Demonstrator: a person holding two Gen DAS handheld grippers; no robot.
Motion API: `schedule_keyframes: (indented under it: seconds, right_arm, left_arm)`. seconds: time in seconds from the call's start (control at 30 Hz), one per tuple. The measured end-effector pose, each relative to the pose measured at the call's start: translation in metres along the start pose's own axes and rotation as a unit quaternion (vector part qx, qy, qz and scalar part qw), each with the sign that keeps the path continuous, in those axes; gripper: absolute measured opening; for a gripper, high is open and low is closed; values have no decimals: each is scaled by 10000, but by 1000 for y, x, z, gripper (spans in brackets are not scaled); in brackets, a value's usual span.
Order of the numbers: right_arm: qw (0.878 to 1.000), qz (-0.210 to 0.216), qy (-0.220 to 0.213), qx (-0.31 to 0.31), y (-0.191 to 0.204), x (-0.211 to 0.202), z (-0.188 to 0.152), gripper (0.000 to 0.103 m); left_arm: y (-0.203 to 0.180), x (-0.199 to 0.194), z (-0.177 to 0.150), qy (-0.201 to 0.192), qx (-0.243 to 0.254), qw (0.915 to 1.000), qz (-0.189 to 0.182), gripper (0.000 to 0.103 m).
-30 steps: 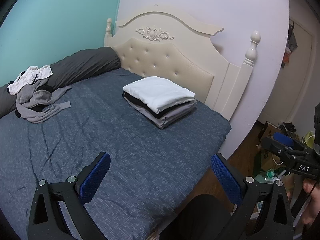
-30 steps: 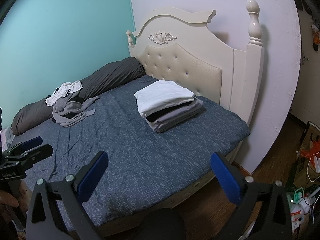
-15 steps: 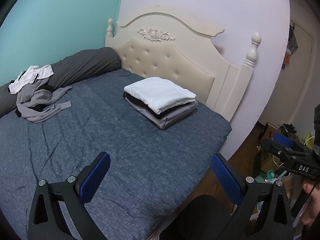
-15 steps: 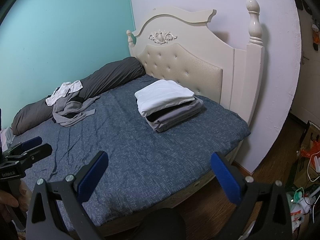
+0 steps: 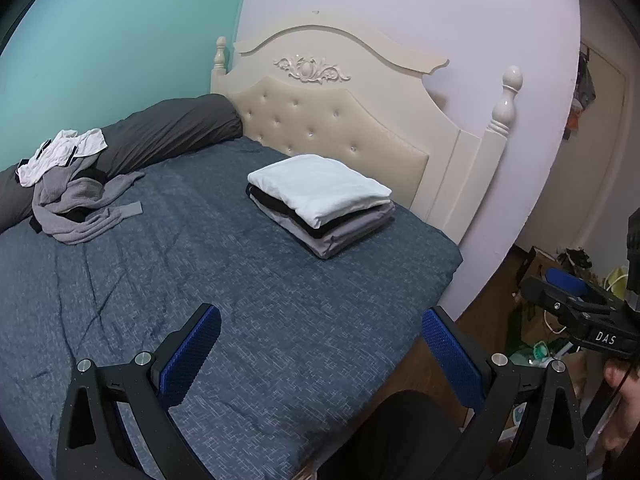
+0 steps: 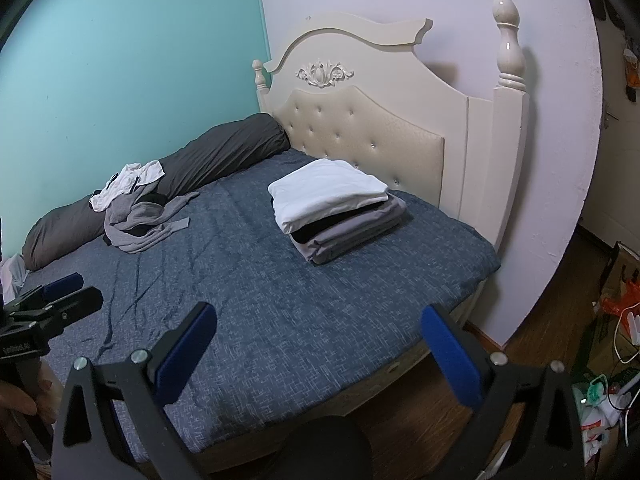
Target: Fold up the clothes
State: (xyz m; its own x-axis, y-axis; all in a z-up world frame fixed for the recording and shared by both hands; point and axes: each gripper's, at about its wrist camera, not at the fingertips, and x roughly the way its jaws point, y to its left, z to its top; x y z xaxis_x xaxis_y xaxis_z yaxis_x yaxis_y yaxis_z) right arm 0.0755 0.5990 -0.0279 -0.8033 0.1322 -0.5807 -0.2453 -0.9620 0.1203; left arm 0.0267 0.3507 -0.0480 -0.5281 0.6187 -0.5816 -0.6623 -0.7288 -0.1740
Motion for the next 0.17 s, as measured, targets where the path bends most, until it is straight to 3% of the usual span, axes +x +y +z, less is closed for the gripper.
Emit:
schedule_keyframes:
  seconds: [0.17]
  right_arm:
    - [10000, 4, 2, 6, -1, 1, 0, 103]
  left_arm:
    - [1, 1, 0, 20, -10, 10000, 10, 102]
